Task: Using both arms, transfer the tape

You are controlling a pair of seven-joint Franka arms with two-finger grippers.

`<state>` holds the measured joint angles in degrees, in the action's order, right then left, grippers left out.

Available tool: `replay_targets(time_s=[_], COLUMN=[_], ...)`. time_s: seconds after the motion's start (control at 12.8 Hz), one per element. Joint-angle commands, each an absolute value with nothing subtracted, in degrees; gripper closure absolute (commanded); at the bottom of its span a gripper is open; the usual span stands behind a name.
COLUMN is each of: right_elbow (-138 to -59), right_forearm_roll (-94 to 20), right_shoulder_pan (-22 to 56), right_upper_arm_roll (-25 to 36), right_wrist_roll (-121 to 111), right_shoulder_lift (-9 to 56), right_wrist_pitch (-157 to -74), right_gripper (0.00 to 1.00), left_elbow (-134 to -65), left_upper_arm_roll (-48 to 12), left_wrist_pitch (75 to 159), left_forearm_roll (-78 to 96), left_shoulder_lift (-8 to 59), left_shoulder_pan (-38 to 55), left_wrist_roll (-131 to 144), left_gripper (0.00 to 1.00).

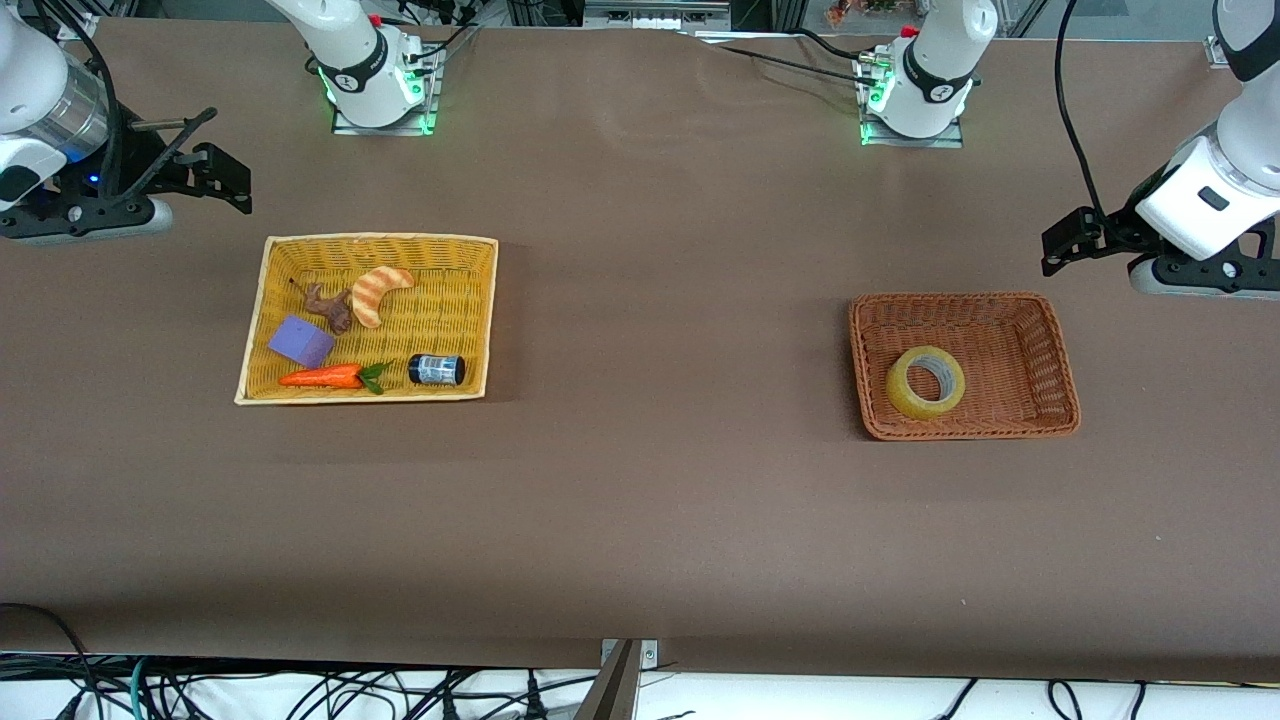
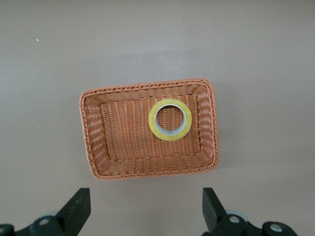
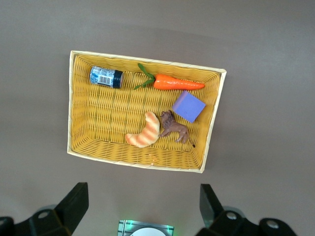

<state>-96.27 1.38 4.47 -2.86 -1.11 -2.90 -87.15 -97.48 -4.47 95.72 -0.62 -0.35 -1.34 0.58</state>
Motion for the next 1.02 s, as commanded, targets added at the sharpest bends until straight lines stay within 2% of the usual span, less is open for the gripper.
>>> replay_targets(time_s=[0.0,0.47,0.94], right_elbow=[-96.42,-96.42,-96.33], right_forearm_roll=[0.88,0.53,1.14], right_shoulder_pan=[3.69,3.78,3.78], right_upper_arm_roll=[-2.99,-3.16,-3.16], right_wrist_roll=[-2.37,-2.29,-2.37], right_shoulder_lift=[-3.69,-3.25,0.70], right_wrist_pitch=[-86.40,-87.36,-90.35], right_gripper=[0.00,0.00,0.00], left_elbow=[-97.47,-97.47,-97.47], left_upper_arm_roll=[-4.04,-4.13,-4.13], left_wrist_pitch=[95.19,95.19,95.19], left_forearm_roll=[0.62,0.62,0.62], left_shoulder_lift=[-0.79,-0.79,-0.79], left_shoulder_pan=[-0.97,-0.97,-0.97], left_wrist_roll=[0.62,0.53,0.53], left_gripper=[0.00,0.00,0.00])
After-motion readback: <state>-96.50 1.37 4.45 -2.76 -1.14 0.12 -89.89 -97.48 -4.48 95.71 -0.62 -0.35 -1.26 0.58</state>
